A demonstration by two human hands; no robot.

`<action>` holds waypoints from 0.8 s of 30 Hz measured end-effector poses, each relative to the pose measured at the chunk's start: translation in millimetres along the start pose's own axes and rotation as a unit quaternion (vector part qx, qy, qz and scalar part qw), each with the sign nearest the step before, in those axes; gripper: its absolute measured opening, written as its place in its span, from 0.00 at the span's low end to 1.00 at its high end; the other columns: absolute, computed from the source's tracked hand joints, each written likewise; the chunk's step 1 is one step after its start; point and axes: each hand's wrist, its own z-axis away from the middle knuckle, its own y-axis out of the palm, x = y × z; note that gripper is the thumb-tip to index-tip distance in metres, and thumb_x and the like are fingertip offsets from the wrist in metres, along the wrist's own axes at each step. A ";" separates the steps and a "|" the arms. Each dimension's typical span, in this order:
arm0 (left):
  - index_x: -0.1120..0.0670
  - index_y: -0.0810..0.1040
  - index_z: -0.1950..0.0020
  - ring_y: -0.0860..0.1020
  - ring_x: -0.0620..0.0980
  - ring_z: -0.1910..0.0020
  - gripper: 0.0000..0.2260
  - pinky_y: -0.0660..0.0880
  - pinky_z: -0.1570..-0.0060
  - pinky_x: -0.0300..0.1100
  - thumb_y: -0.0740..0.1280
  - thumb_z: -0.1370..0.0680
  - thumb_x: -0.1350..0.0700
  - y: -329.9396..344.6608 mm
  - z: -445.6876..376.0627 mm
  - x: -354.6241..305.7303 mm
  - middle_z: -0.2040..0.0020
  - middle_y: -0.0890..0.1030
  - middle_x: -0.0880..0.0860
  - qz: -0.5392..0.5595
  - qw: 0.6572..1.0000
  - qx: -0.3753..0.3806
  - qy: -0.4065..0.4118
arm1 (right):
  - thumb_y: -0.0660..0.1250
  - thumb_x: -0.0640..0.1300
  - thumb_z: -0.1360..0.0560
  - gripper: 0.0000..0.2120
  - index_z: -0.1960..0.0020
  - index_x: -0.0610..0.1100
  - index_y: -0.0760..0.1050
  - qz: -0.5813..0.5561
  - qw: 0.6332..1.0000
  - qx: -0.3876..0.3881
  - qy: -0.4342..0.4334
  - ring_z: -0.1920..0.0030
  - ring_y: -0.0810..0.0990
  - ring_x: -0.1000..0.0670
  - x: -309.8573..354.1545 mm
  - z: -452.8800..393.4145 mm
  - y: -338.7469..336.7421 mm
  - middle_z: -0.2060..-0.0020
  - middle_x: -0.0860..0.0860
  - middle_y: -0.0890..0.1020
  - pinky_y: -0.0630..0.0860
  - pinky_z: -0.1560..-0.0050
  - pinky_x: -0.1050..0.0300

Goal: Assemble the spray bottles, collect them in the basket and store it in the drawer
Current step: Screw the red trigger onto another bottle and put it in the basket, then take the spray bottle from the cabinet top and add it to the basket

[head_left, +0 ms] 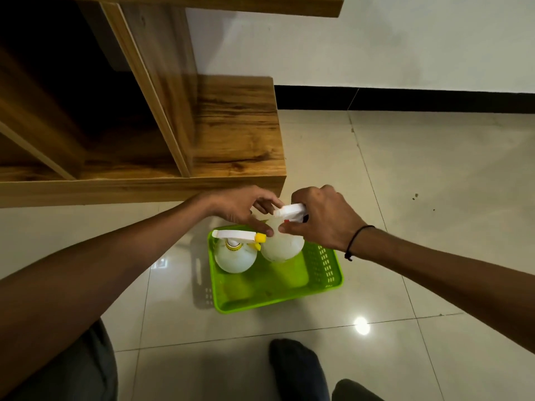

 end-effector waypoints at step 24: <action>0.55 0.83 0.36 0.83 0.48 0.41 0.11 0.80 0.40 0.44 0.72 0.19 0.59 -27.5 33.9 -12.9 0.42 0.85 0.52 0.070 0.984 -0.140 -0.082 | 0.80 0.61 0.36 0.43 0.31 0.49 0.62 0.152 0.942 0.286 0.084 0.50 0.81 0.40 20.2 -21.2 -7.1 0.52 0.47 0.76 0.74 0.53 0.51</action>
